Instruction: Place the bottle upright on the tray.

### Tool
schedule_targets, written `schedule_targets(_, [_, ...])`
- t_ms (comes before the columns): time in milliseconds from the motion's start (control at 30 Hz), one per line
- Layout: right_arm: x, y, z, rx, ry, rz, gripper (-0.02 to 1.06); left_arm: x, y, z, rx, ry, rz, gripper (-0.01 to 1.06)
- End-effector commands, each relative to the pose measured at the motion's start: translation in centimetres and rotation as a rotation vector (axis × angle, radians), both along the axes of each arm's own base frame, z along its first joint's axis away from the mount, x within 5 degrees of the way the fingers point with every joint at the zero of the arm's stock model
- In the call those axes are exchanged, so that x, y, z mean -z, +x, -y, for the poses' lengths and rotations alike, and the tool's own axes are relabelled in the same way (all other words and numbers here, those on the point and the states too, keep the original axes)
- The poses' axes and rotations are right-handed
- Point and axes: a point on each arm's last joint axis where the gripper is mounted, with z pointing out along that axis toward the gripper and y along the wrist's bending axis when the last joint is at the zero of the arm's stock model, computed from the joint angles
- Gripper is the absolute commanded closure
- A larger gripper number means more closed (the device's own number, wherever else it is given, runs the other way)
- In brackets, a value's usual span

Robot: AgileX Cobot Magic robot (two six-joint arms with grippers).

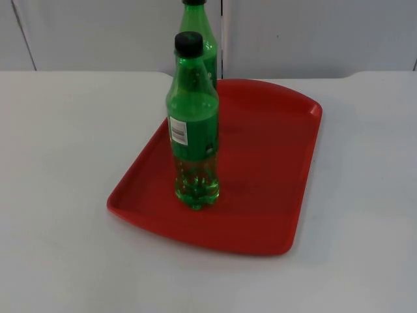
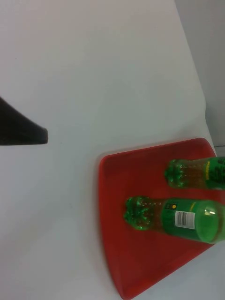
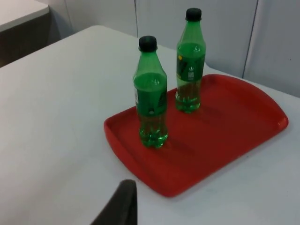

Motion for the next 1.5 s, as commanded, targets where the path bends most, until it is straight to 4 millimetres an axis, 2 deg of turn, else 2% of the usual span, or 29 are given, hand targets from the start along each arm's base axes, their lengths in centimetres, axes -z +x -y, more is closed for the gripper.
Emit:
schedule_targets(0, [0.6, -0.4, 0.4, -0.001, -0.021, 0.008, -0.01, 0.1, 0.0, 0.0, -0.011, -0.002, 0.0, 0.0])
schedule_targets(367, [2.5, -3.5, 2.6, 0.005, -0.06, 0.012, -0.01, 0.1, 0.0, 0.0, -0.011, -0.002, 0.0, 0.0])
schedule_targets(600, [3.6, -3.3, 3.2, 0.07, -0.125, -0.075, -0.01, 0.1, 0.0, 0.0, -0.011, -0.002, 0.0, 0.0])
schedule_targets(900, [4.6, -2.5, 2.7, 0.079, -0.112, -0.084, -0.01, 0.1, 0.0, 0.0, -0.011, -0.002, 0.0, 0.0])
schedule_targets(1467, [4.6, -2.5, 2.7, 0.084, -0.112, -0.084, -0.01, 0.1, 0.1, -0.2, -0.019, 0.015, 0.006, 0.0])
